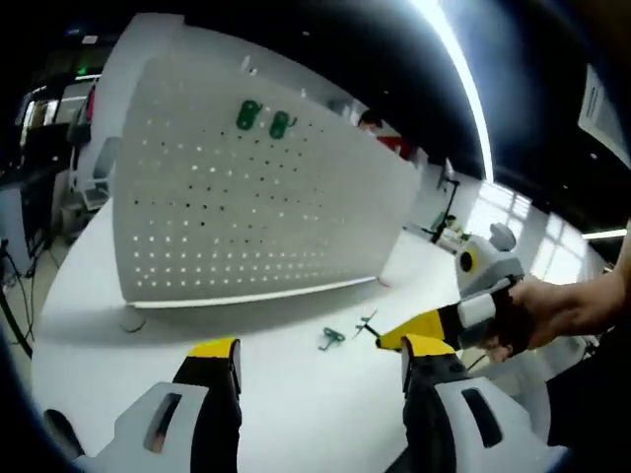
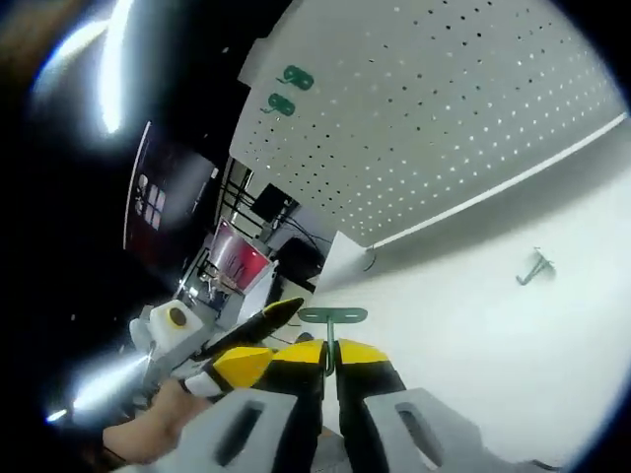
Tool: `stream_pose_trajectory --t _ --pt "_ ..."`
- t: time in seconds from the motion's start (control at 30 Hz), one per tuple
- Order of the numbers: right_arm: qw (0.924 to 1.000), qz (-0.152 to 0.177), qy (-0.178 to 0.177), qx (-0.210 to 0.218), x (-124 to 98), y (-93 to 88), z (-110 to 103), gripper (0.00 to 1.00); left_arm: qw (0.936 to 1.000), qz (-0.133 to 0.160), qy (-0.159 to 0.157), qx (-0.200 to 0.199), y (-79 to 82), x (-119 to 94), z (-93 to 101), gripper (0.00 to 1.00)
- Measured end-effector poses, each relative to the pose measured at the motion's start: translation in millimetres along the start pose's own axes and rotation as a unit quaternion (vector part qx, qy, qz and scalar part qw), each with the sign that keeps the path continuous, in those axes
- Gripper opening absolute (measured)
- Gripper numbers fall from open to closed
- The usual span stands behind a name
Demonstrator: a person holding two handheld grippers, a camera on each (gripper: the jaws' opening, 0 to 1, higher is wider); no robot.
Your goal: Insert the hook assembly into the mounting plate slot until the hook locks in place.
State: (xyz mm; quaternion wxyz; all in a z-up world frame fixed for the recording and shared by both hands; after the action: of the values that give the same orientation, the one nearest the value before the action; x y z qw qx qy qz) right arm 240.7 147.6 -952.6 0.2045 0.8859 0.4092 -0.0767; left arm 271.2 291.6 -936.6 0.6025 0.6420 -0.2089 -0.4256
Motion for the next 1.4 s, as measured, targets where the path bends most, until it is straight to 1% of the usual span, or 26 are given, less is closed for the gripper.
stream_pose_trajectory --t 0.07,0.17,0.2,0.33,0.37,0.5,0.57,0.6,0.67,0.77,0.8,0.83,0.97,1.1,1.17,1.2,1.27,1.4 --pt "0.9999 -0.006 0.009 0.009 0.1 -3.4 -1.8 0.00 0.9999 0.006 -0.008 0.000 0.9 1.2 2.3 0.61" --pt "0.9995 -0.020 0.019 0.017 -0.7 -7.2 -4.0 0.00 0.9998 0.010 -0.013 -0.013 0.6 3.9 2.7 0.66" --pt "0.9991 -0.026 0.025 0.023 -0.9 -8.9 -5.2 0.00 0.9998 0.011 -0.013 -0.013 0.8 3.8 3.4 0.64" --pt "0.9979 -0.041 0.041 0.030 -0.7 -12.2 -8.4 0.00 0.9991 0.026 -0.032 -0.008 3.9 3.9 7.8 0.51" --pt "0.9976 -0.042 0.044 0.033 -0.3 -12.5 -9.3 0.00 0.9989 0.027 -0.038 -0.008 4.4 3.9 8.8 0.48" --pt "0.9956 -0.043 0.063 0.055 1.1 -14.0 -12.6 0.00 0.9977 0.039 -0.055 0.000 7.9 3.6 11.5 0.33" --pt "0.9950 -0.046 0.068 0.057 1.2 -14.9 -13.7 0.00 0.9968 0.046 -0.065 0.007 10.1 3.1 14.0 0.27" --pt "0.9948 -0.047 0.070 0.057 1.1 -15.4 -14.2 0.00 0.9964 0.047 -0.070 0.009 10.5 3.1 15.1 0.22" --pt "0.9945 -0.049 0.073 0.057 1.2 -15.9 -15.4 0.00 0.9954 0.050 -0.081 0.013 11.8 2.8 17.3 0.18" --pt "0.9932 -0.047 0.081 0.070 0.3 -14.8 -15.9 0.00 0.9938 0.055 -0.095 0.017 13.5 2.3 19.9 0.09" --pt "0.9926 -0.046 0.083 0.075 -0.4 -14.1 -15.8 0.00 0.9931 0.057 -0.101 0.020 14.2 2.1 21.0 0.08" --pt "0.9922 -0.047 0.086 0.077 -0.6 -14.0 -15.9 0.00 0.9935 0.058 -0.096 0.024 14.8 2.1 20.5 0.08" --pt "0.9915 -0.052 0.090 0.078 -1.9 -13.9 -16.6 0.00 0.9924 0.056 -0.104 0.035 16.2 2.3 22.0 0.06" --pt "0.9899 -0.060 0.095 0.086 -3.9 -14.2 -15.8 0.00 0.9911 0.046 -0.111 0.058 18.2 2.4 23.4 0.05" --pt "0.9892 -0.058 0.100 0.090 -4.7 -13.5 -15.2 0.00 0.9900 0.036 -0.110 0.080 19.1 2.1 24.1 0.03" --pt "0.9890 -0.059 0.100 0.092 -4.8 -13.4 -14.9 0.00 0.9901 0.031 -0.109 0.084 18.8 2.0 24.2 0.03" --pt "0.9880 -0.061 0.104 0.096 -5.0 -13.2 -15.4 0.00 0.9901 0.032 -0.110 0.082 21.3 2.6 24.6 0.03" --pt "0.9894 -0.059 0.103 0.083 -3.8 -11.5 -17.8 0.00 0.9890 0.022 -0.108 0.098 23.3 3.5 24.8 0.02"
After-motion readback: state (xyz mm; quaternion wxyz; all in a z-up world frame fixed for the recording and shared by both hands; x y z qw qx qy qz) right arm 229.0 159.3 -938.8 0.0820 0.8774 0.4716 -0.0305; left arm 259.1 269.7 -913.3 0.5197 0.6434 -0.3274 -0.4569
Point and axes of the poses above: the point that each gripper's makers call its tool centre point, and the gripper's own axes: x roughly forward along the fingers, z roughly to its right, y roughly out of its top, the point moved 7 cm from there along -x, roughly backward along the fingers, and after that the axes turned 15 degrees about x, right-handed, at the moved point
